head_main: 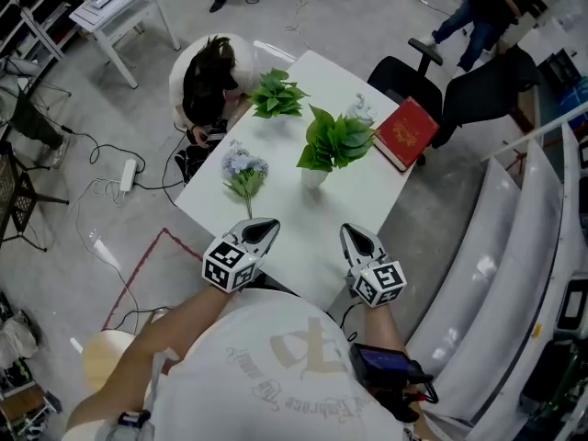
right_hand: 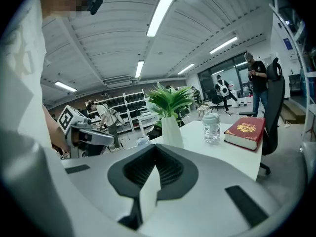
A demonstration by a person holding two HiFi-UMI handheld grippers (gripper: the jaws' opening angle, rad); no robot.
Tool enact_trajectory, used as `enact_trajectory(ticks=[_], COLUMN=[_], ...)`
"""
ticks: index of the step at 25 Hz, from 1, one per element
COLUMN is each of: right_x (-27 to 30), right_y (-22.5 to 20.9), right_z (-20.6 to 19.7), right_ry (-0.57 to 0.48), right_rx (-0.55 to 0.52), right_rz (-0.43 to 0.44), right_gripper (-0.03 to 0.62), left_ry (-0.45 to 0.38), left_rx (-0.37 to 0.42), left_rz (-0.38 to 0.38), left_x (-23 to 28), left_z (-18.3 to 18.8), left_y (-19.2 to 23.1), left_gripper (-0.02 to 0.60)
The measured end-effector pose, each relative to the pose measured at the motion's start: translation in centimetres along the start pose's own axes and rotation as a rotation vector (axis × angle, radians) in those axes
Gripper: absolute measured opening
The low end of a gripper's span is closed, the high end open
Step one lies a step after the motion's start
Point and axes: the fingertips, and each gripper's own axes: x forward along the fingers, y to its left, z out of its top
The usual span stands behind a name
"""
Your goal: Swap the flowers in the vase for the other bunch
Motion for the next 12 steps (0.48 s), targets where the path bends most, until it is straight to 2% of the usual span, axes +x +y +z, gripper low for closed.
enact_trajectory(ticks=[12], right_x=[-0.8], right_y=[0.5], right_z=[-0.8], right_ry=[-0.001], right_rx=[0.0], right_rz=[0.018], right_gripper=[0.006], left_ry=[0.015], left_rx=[0.023], left_rz=[-0.026], left_x=[0.8], left_z=[-0.4], left_y=[-1.9], left_gripper=[0.008])
